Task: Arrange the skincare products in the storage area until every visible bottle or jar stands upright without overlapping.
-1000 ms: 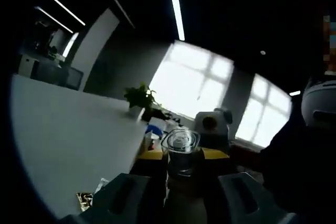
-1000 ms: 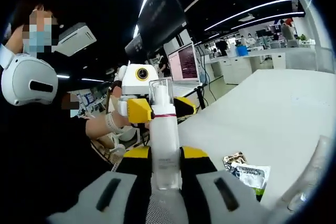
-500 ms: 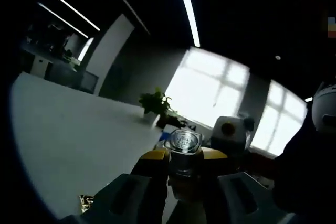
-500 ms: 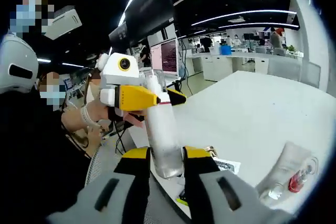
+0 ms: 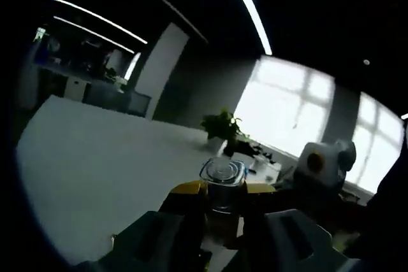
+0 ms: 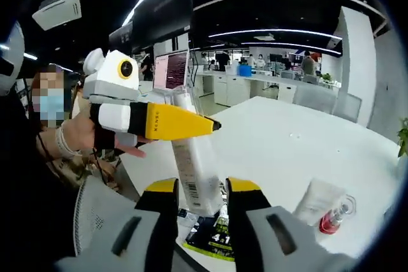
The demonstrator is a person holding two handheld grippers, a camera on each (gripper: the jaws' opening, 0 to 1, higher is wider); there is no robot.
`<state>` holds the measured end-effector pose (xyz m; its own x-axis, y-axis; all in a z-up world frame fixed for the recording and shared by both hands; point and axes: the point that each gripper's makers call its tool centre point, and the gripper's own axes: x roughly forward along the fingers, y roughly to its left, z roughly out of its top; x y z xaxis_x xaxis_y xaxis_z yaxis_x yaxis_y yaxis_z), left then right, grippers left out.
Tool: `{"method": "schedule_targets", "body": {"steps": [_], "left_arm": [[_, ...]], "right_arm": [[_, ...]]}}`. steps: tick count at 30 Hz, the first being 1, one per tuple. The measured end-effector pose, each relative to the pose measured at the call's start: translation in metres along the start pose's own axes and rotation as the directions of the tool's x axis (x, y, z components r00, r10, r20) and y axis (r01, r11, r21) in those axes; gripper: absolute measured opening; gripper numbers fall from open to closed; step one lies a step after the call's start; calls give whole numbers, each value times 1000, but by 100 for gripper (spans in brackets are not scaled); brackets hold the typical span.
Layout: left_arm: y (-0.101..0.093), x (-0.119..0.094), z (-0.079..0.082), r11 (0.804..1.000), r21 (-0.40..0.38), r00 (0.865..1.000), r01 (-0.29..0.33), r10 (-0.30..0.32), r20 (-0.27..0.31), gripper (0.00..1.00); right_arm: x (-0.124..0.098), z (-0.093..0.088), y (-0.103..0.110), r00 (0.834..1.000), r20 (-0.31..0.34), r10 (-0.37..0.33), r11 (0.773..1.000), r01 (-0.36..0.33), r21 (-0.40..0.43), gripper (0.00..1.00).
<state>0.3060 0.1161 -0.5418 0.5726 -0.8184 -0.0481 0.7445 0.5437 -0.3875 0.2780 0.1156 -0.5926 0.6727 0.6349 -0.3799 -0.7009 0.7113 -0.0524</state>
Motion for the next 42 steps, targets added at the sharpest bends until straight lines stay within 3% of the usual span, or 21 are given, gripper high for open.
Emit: {"method": "schedule_targets", "body": {"steps": [9,16,19,20,21,22,23,24,25,26,27,28,29,30,31,32,33,35,37,39,42], "left_arm": [[-11,9,-14,999,-18,999,-45,45,-9,19],[-23,10,-26,988,146,993,43,-27,-113,20],[-24,10,-35,963,250,976,102,-48,-212,25],[-24,11,-38,936,323,963,141,-54,-263,26],[-24,11,-39,928,341,959,151,-54,-278,27],[-21,10,-43,890,418,937,183,-30,-348,29],[-19,8,-44,870,452,929,197,-18,-370,32],[-16,6,-44,824,521,917,222,5,-399,35],[-15,6,-44,813,537,913,226,15,-407,36],[-14,7,-41,765,599,909,236,45,-415,35],[-15,7,-41,748,615,905,249,47,-424,34],[-15,5,-47,682,664,876,308,69,-478,34],[-15,5,-48,666,674,869,319,78,-489,34],[-16,3,-54,588,710,832,387,109,-544,35],[-15,3,-56,551,730,817,406,139,-559,35],[-15,-1,-59,463,762,796,452,176,-579,35],[-16,-2,-61,407,773,781,486,196,-594,36],[-19,-2,-61,273,803,765,530,253,-592,38],[-26,-1,-60,185,807,761,561,270,-590,40],[-34,1,-56,143,814,770,563,268,-580,42],[-45,0,-54,116,807,771,580,243,-589,48]], "right_arm": [[1,-5,-5,995,-31,-91,990,87,-111,23],[-6,-14,-7,996,-52,-67,987,59,-148,21],[-11,-15,-14,996,-48,-72,985,64,-161,21],[-11,-15,-15,996,-47,-72,985,64,-161,21],[-12,-16,-17,996,-44,-72,985,64,-160,21],[-14,-16,-20,997,-29,-73,987,68,-147,21],[-16,-17,-22,997,-28,-76,988,71,-140,21],[-18,-19,-27,995,-28,-92,986,87,-141,21],[-20,-21,-30,994,-29,-104,985,98,-145,21],[-23,-23,-34,994,-26,-109,984,104,-146,21],[-23,-23,-35,994,-25,-110,984,105,-144,21],[-26,-26,-39,993,-24,-111,985,107,-137,21],[-27,-26,-39,993,-23,-112,984,107,-139,21],[-28,-27,-40,993,-23,-112,984,108,-141,21],[-29,-27,-41,993,-25,-118,983,113,-143,21],[-31,-28,-43,992,-30,-121,982,116,-149,21],[-32,-29,-44,992,-32,-121,982,115,-149,21],[-36,-29,-44,993,-29,-115,982,109,-154,21],[-39,-29,-42,995,-23,-96,983,91,-162,21],[-41,-31,-42,996,-25,-85,983,79,-167,21],[-46,-32,-40,998,-14,-55,980,52,-192,21]]}}
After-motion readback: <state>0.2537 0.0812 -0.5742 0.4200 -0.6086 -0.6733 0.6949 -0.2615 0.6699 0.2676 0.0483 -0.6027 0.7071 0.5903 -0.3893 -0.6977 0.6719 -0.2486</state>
